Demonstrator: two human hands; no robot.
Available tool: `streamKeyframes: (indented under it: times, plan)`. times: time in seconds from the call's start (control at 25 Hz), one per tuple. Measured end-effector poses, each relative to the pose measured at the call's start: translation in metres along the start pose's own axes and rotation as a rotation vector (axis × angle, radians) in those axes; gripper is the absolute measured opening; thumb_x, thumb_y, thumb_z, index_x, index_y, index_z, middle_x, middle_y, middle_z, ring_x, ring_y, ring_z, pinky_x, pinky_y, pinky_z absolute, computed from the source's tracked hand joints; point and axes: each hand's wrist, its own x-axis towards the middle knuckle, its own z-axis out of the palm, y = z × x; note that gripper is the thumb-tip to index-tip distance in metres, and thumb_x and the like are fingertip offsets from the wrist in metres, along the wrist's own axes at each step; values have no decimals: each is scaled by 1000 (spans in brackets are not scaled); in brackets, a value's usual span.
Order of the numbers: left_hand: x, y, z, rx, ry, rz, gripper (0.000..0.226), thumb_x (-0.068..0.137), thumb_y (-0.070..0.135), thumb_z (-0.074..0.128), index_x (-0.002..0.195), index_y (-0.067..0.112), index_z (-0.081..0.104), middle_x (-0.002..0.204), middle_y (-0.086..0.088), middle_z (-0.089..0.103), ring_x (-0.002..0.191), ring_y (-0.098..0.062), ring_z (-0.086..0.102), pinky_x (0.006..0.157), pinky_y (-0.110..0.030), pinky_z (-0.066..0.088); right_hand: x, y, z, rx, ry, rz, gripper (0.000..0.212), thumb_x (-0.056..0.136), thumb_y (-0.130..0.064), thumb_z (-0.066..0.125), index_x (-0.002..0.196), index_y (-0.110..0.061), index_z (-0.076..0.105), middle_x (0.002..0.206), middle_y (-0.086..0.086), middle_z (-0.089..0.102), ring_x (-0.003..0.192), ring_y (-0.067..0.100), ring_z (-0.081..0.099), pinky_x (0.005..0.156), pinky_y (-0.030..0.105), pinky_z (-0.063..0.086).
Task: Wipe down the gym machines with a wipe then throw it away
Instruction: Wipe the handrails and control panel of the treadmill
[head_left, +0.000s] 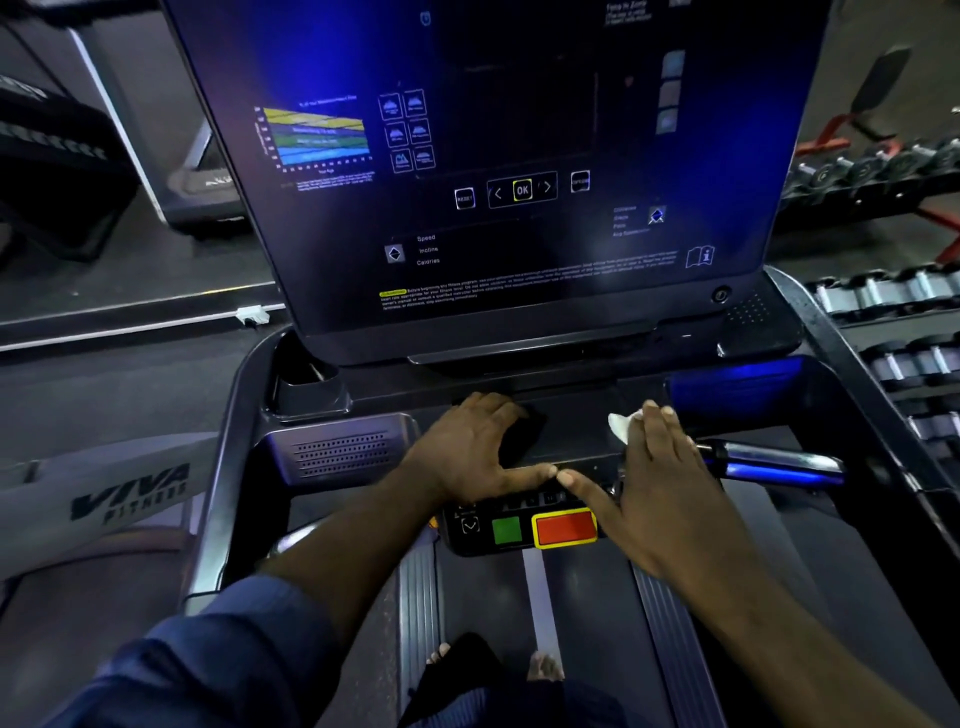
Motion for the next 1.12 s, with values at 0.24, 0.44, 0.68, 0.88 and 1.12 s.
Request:
streamKeyframes:
  times: [0.24, 0.44, 0.68, 0.88, 1.12]
  plan:
    - [1, 2, 2, -19, -11, -21, 99, 79, 94, 42, 149, 25, 49, 147, 3, 52, 132, -18, 47, 115, -41, 41, 67, 16, -8, 229, -34, 69, 120, 83, -93, 12, 166, -7, 10, 174, 13, 4, 161, 25, 3, 129, 41, 7]
    - [0, 4, -1, -24, -14, -9, 95, 83, 90, 48, 151, 25, 47, 150, 2, 49, 135, -18, 44, 114, -39, 41, 19, 30, -10, 386, -42, 106, 116, 81, -93, 29, 166, -17, 8, 175, 5, 0, 160, 25, 13, 128, 49, 22]
    - [0, 3, -1, -37, -19, -17, 97, 80, 93, 46, 151, 26, 46, 150, 3, 49, 134, -17, 43, 115, -38, 40, 41, 25, -8, 303, -16, -12, 115, 82, -92, 25, 166, -13, 14, 175, 5, 6, 161, 21, 0, 127, 38, 6]
    - [1, 3, -3, -45, -4, 1, 94, 83, 89, 51, 152, 25, 46, 150, 2, 49, 135, -18, 44, 114, -35, 37, 50, 35, 2, 284, 49, -40, 114, 83, -94, 20, 165, -15, 20, 174, 2, 12, 161, 18, -1, 130, 43, 13]
    - [1, -9, 1, -186, 39, 6, 97, 76, 92, 44, 143, 23, 56, 143, 2, 55, 133, -17, 47, 118, -33, 35, -19, -5, 22, 119, 211, -105, 115, 86, -95, 19, 164, -11, 23, 173, 6, 14, 161, 19, -2, 129, 35, 0]
